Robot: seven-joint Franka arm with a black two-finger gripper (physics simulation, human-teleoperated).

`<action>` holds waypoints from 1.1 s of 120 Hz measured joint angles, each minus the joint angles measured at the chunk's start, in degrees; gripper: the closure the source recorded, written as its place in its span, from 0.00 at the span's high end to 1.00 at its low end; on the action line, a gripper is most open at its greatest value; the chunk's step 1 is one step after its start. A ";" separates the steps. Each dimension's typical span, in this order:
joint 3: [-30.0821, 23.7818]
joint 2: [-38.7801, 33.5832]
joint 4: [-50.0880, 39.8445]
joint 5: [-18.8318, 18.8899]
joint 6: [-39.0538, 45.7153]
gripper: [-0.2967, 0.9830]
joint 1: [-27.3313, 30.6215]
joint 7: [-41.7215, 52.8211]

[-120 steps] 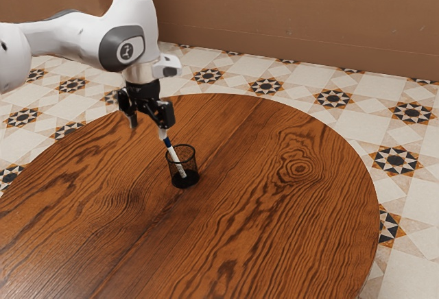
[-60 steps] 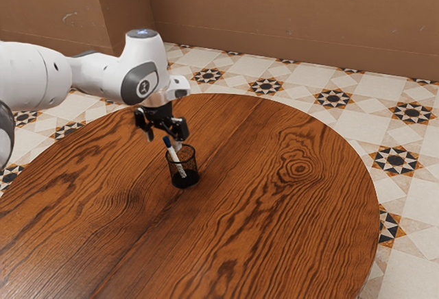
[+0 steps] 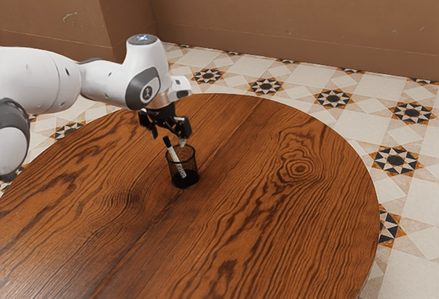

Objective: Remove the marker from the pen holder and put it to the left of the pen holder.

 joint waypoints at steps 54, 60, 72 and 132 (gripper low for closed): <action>0.09 -1.20 -2.53 -2.77 1.00 0.61 0.10 0.59; 0.09 -1.33 -2.54 -2.76 1.00 0.52 0.12 0.65; 0.09 -1.55 -2.54 -2.80 0.98 0.37 0.09 0.72; 0.31 -10.35 -4.90 -0.99 -0.38 0.17 -3.61 -1.09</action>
